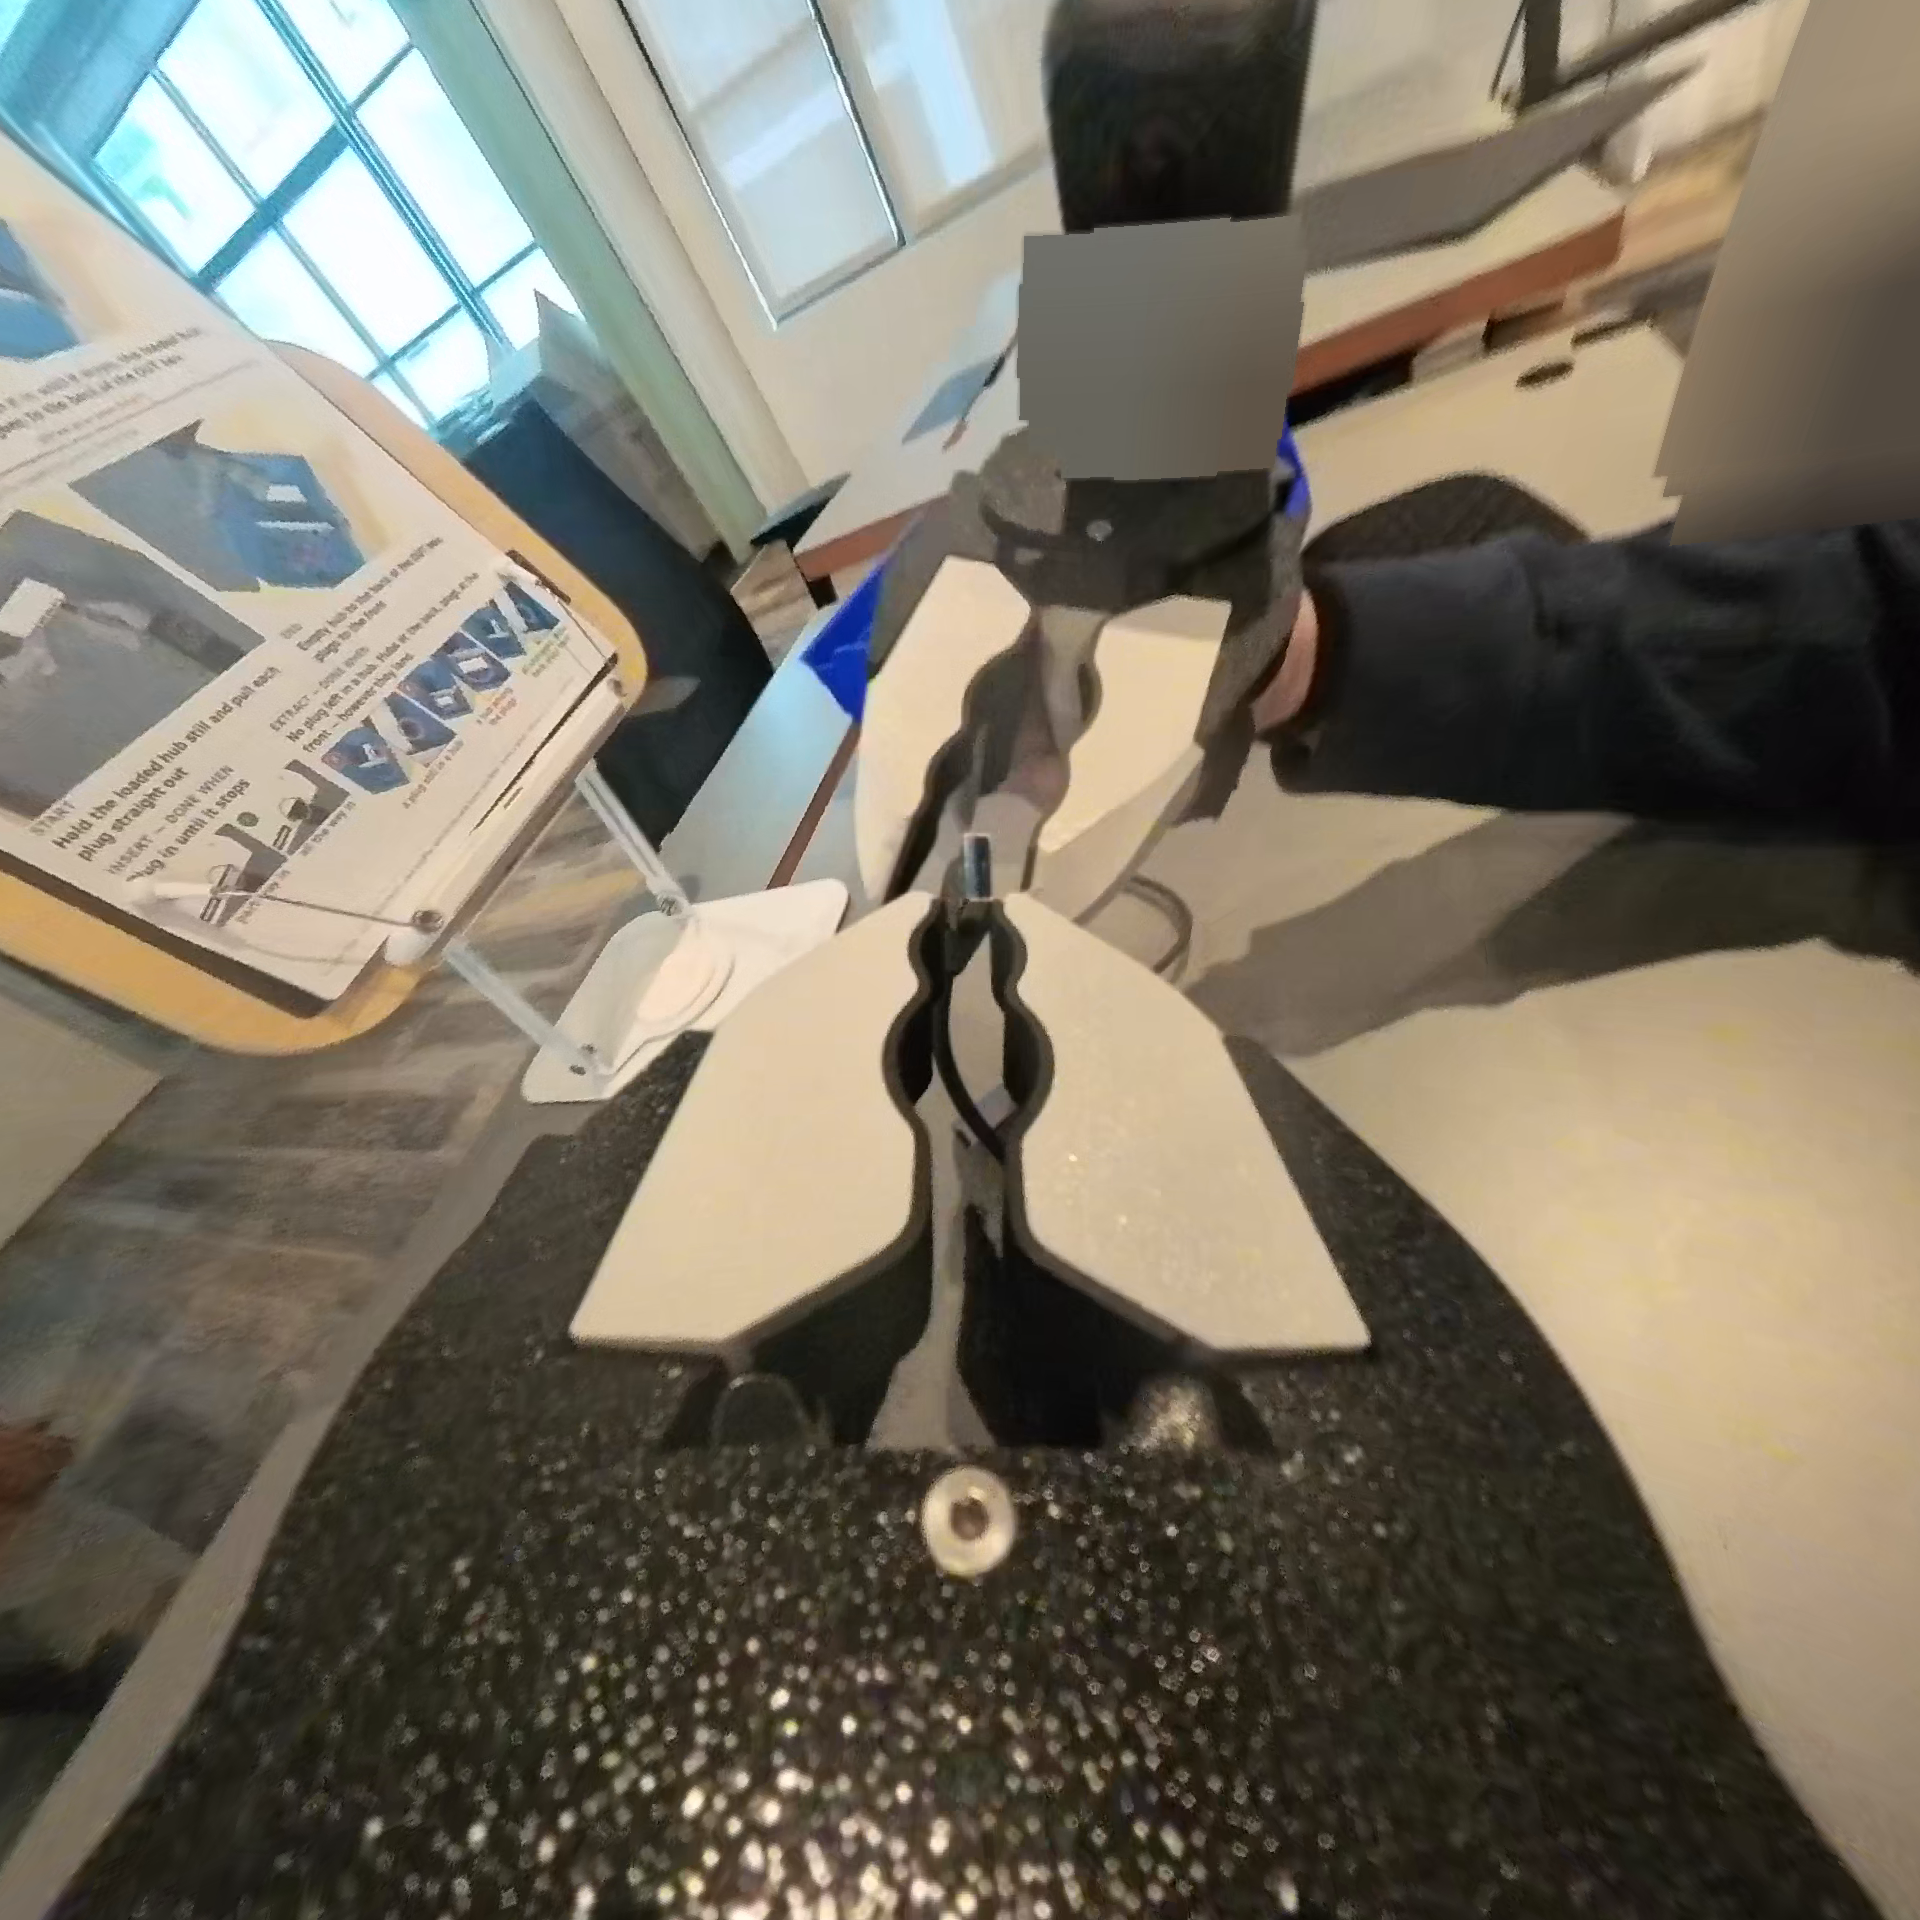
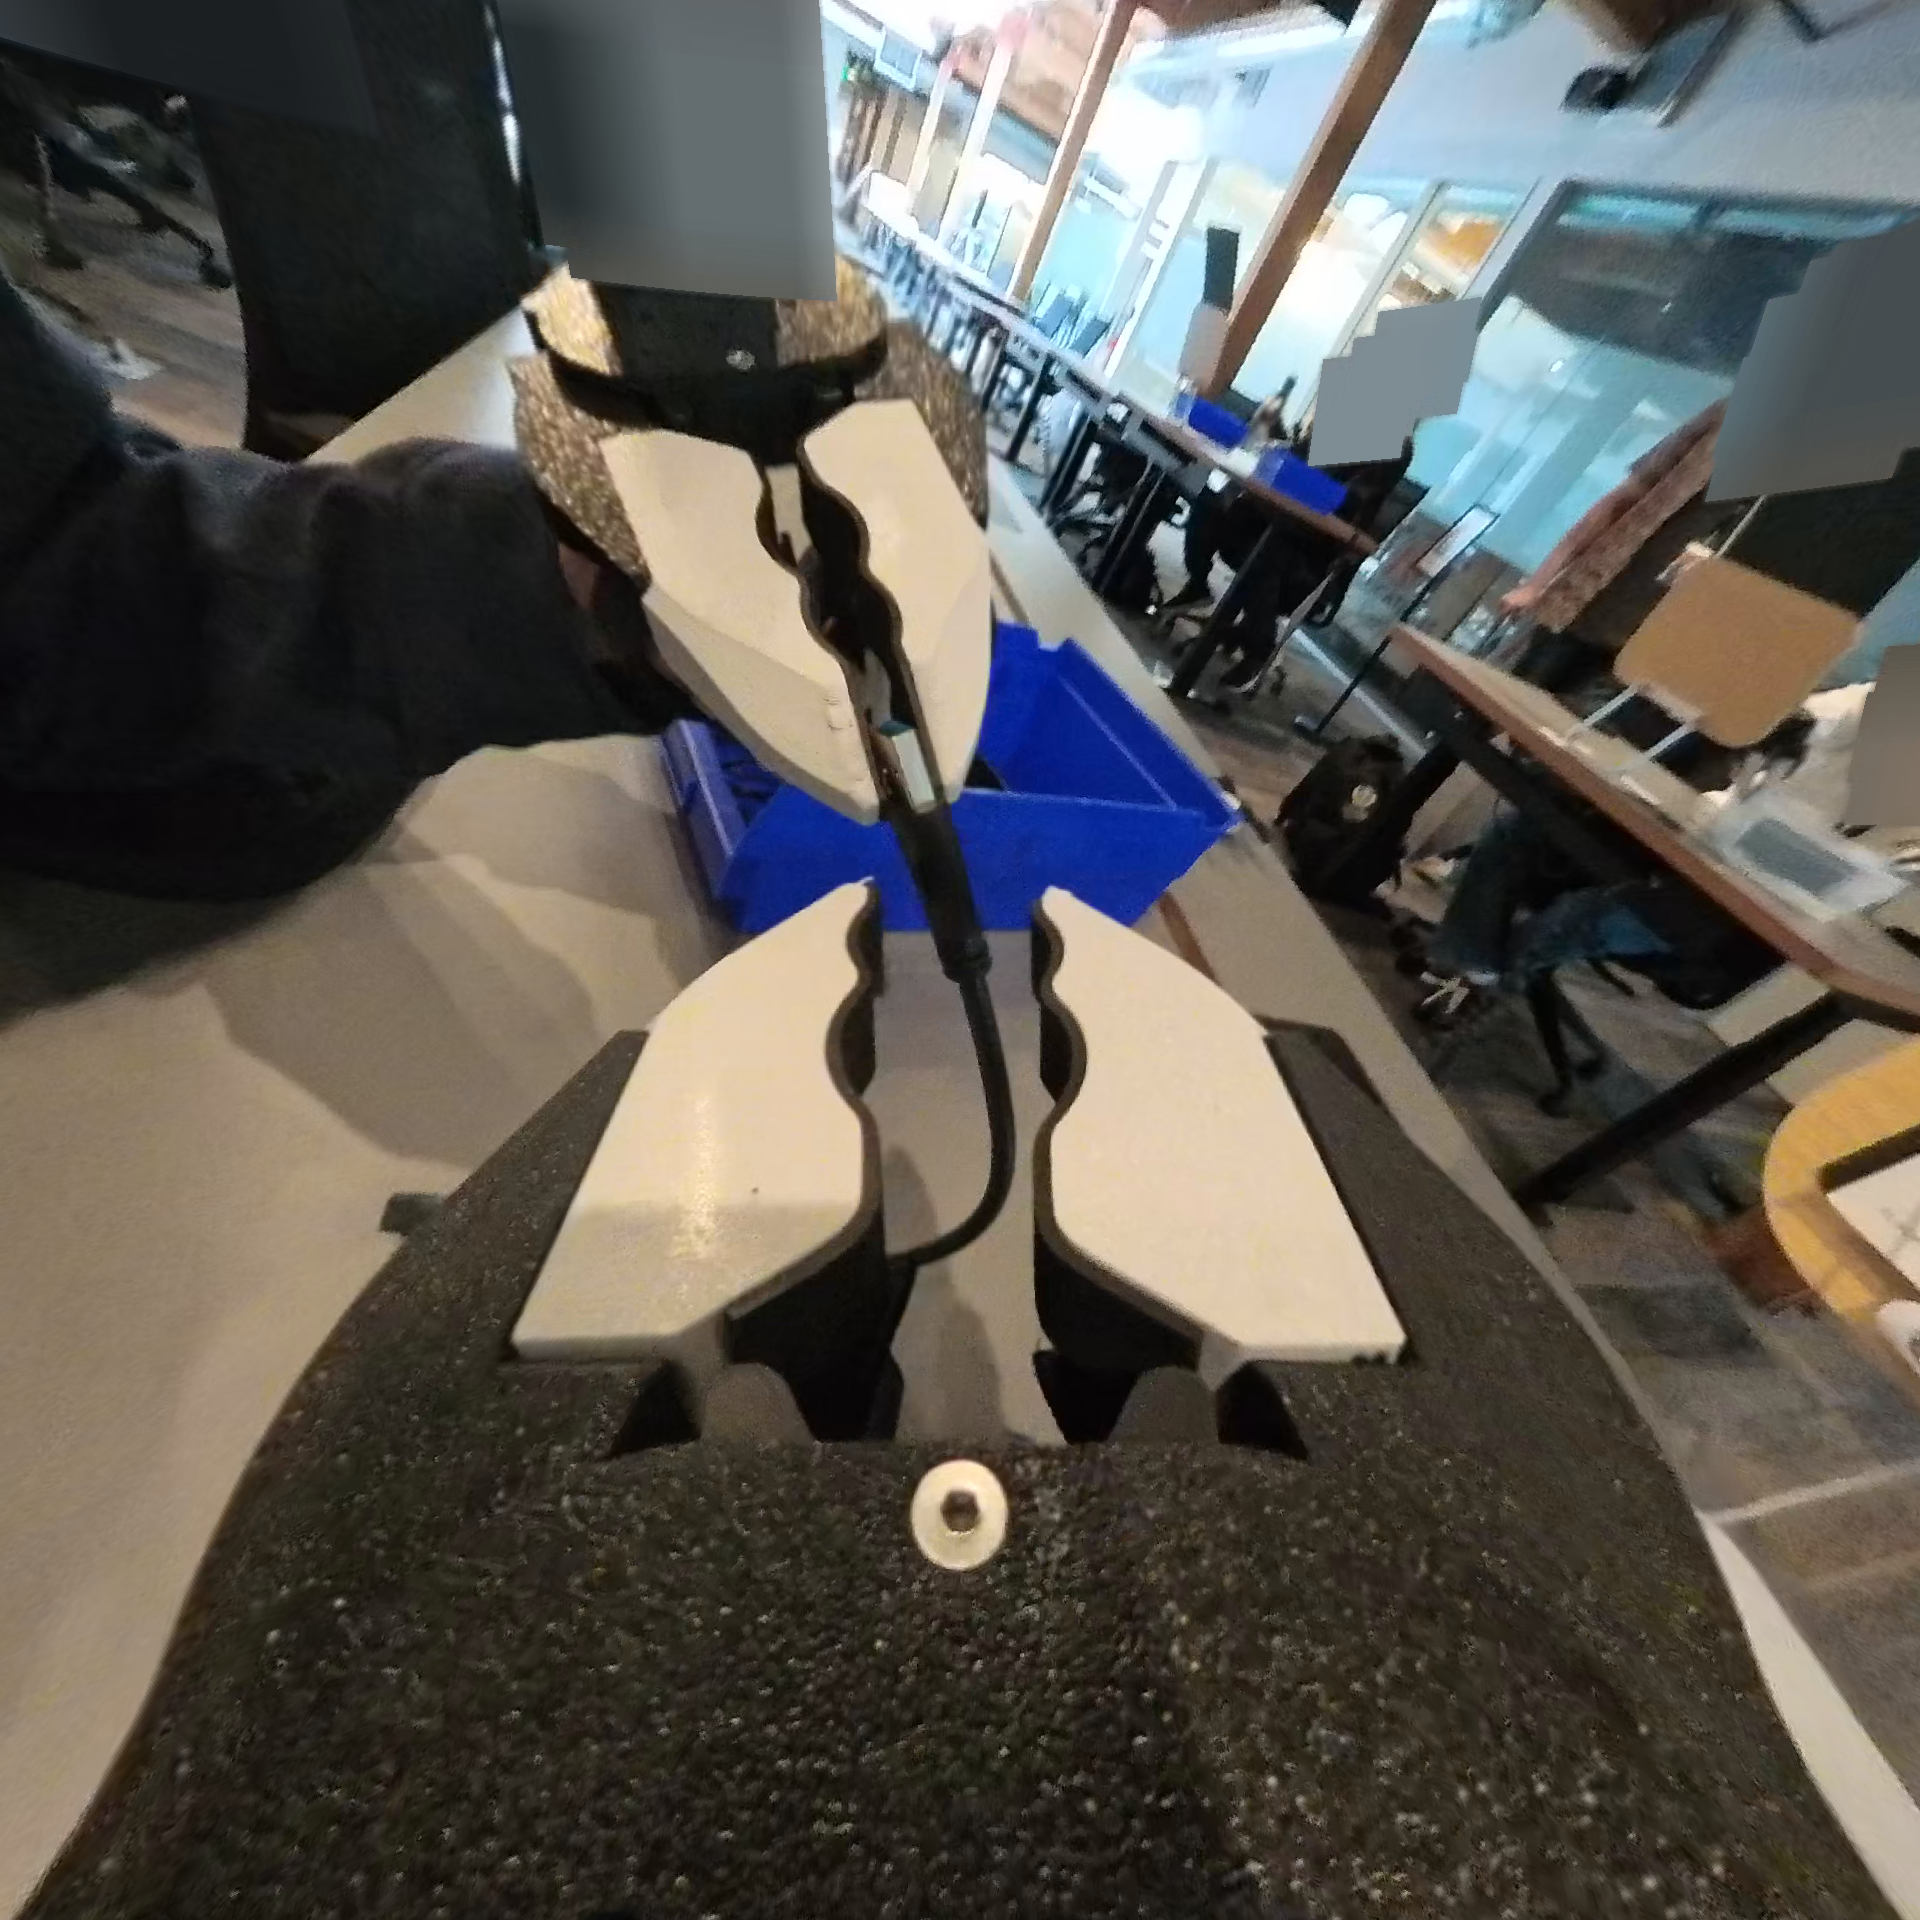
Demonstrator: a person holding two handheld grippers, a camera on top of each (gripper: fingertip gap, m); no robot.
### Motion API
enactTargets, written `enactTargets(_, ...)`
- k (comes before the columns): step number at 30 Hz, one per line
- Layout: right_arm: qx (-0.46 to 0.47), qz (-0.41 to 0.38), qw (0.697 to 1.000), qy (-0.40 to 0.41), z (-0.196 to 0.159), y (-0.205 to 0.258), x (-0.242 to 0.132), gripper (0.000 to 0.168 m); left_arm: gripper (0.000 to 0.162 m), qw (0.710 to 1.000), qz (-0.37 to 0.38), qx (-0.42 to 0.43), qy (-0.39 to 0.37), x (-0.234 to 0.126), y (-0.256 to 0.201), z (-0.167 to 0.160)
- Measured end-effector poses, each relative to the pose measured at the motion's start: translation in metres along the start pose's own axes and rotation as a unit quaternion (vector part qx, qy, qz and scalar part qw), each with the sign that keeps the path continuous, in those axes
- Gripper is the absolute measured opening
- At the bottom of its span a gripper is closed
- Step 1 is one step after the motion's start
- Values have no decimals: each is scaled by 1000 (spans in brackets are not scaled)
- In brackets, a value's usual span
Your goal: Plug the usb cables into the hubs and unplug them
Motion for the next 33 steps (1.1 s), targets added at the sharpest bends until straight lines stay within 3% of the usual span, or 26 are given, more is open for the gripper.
enactTargets(11, -67, -2, 993, 93, -13, 11, 4, 10, 8, 998, -37, 34, 40, 5, -14, -4)
enactTargets(15, -19, -16, 999, 45, -3, 1, 0, 9, 9, 1000, 4, -7, 28, 4, -2, -3)
enactTargets(18, 33, -11, 999, -9, 5, -6, -5, 9, 22, 998, 6, -19, 60, 5, 0, -15)
enactTargets(25, 100, 44, 990, -86, 19, -3, -9, 9, 27, 997, 6, -66, 41, 24, -4, -24)
enactTargets(29, 107, 63, 988, -96, 21, 2, -6, 9, 5, 998, 10, -65, 11, 30, -7, -21)
enactTargets(33, 88, 71, 990, -79, 21, 6, -8, 10, 5, 999, 0, -47, 23, 28, -9, -21)
Point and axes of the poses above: each gripper's, where its closed fingertips meet, x out along the fingers, z out of its top, y = z × x across the jaws, the point moved 3 cm from there along -x, back along the fingers, and after that the axes turned 14 degrees about x, right-handed, at the moved point
